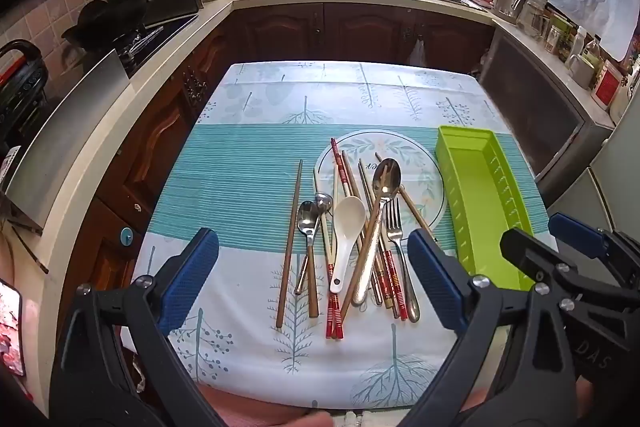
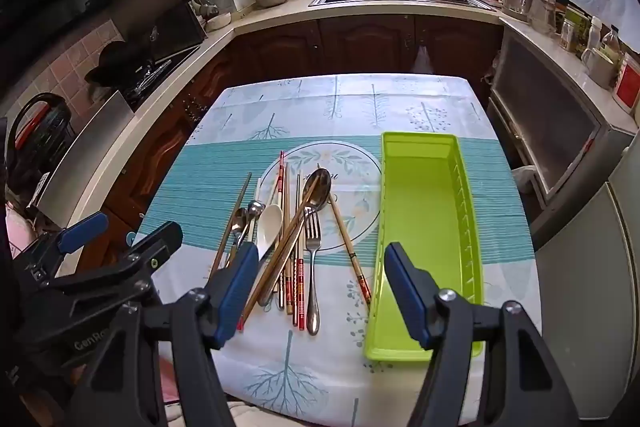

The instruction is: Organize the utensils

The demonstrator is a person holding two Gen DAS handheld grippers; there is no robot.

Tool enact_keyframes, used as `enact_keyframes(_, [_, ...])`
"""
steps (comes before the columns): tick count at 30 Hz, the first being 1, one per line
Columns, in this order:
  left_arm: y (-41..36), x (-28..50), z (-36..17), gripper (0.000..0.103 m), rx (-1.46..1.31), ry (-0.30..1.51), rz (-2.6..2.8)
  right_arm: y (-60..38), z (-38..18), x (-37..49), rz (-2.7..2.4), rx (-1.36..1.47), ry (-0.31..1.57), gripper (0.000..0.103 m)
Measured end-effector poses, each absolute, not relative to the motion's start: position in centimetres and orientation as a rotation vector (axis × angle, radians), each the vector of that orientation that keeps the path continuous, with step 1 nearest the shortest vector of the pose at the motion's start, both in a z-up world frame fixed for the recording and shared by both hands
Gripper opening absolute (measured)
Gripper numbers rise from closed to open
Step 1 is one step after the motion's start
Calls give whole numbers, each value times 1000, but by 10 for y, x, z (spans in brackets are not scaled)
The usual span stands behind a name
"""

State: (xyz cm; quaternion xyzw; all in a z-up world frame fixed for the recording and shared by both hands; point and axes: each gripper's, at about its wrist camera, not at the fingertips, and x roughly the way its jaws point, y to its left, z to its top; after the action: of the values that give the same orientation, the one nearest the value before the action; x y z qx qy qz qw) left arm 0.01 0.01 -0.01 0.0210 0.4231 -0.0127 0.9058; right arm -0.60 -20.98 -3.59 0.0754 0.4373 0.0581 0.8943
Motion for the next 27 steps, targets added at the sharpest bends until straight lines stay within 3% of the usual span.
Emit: enact_keyframes(27, [-1,-5,5,82,33,852,-58,-209,-31,-8,144,174,870,65])
